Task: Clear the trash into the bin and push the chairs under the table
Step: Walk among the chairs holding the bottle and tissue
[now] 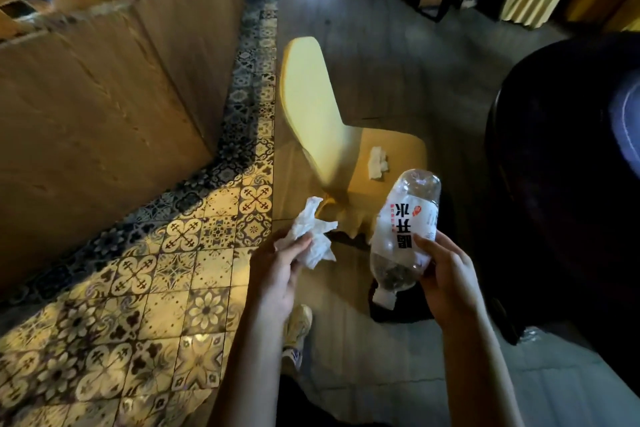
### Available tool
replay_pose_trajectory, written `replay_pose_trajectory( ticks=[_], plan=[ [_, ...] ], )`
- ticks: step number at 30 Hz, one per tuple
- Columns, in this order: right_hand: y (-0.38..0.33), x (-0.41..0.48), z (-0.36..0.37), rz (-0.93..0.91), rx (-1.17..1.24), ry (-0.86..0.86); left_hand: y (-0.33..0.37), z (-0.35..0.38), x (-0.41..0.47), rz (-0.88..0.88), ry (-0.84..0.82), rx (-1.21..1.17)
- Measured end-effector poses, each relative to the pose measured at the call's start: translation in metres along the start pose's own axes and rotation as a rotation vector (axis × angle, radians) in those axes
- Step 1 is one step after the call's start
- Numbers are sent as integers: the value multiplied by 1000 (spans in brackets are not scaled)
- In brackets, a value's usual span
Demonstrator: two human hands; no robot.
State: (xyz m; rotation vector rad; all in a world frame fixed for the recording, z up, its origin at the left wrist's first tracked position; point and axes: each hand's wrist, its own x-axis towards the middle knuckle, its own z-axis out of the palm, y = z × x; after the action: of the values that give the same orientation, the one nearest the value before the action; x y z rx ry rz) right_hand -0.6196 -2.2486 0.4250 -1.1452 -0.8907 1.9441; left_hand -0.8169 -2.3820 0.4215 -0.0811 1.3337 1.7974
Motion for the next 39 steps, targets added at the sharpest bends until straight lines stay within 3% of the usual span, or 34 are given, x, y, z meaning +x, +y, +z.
replay_pose_trajectory(
  ticks=[9, 15, 23, 30, 39],
  plan=[
    [-30, 114, 71, -51, 54, 194, 91, 52, 160, -53, -139, 86],
    [-38, 159, 91, -58, 22, 292, 98, 87, 230, -112, -185, 94],
    [-39, 238, 70, 3, 83, 411, 58, 146, 326, -194, -132, 225],
    [-26, 344, 31, 157, 165, 459, -5, 216, 425, -342, -157, 528],
    [8, 485, -24, 305, 101, 526, -107, 257, 573, -382, -79, 810]
  ],
)
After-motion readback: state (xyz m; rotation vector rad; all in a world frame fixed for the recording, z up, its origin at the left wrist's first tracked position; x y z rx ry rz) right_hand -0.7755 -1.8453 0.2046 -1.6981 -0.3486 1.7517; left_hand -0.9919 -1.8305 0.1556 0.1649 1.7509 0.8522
